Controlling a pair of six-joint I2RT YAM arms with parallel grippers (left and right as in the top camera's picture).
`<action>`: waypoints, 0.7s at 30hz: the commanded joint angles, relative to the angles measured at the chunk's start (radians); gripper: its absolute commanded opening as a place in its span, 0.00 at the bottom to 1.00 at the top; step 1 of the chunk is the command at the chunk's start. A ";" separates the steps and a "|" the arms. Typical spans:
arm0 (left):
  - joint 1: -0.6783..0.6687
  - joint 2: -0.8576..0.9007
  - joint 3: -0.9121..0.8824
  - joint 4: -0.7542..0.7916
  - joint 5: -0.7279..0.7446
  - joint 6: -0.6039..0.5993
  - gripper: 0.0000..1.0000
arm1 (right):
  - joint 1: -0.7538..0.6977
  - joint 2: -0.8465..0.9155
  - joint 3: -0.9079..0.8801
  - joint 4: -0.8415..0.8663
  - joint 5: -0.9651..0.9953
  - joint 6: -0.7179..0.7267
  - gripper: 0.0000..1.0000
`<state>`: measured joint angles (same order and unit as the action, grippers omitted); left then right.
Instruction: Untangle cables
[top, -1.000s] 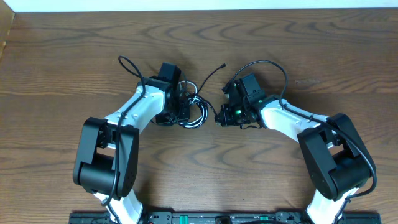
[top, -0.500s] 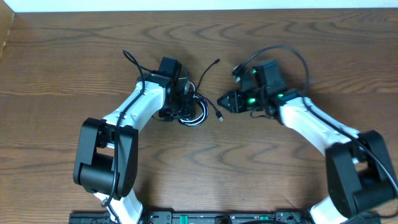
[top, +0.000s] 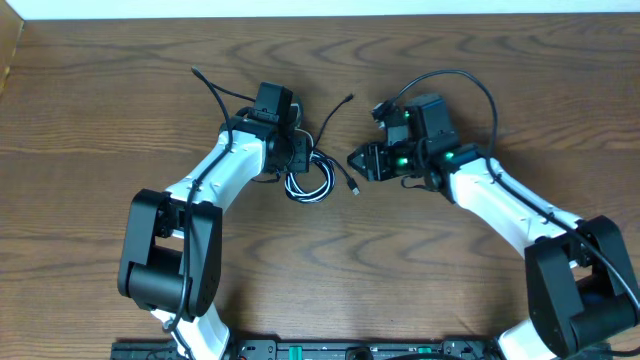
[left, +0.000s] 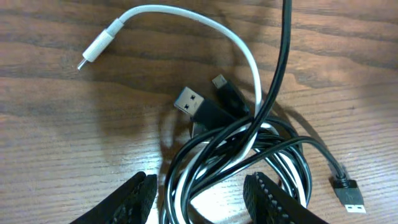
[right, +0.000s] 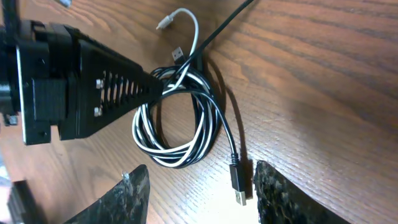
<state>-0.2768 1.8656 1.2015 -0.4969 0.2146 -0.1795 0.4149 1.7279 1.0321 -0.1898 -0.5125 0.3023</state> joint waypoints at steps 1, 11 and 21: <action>-0.002 0.018 -0.020 -0.012 -0.021 0.002 0.51 | 0.026 0.018 0.008 -0.003 0.081 -0.015 0.50; -0.003 0.018 -0.020 -0.048 -0.021 0.003 0.42 | 0.040 0.018 0.008 -0.018 0.276 -0.016 0.48; -0.051 0.056 -0.020 -0.077 0.069 0.003 0.36 | 0.034 0.018 0.008 -0.065 0.397 -0.015 0.48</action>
<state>-0.3038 1.8957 1.1900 -0.5705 0.2188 -0.1841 0.4500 1.7279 1.0321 -0.2493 -0.1974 0.3023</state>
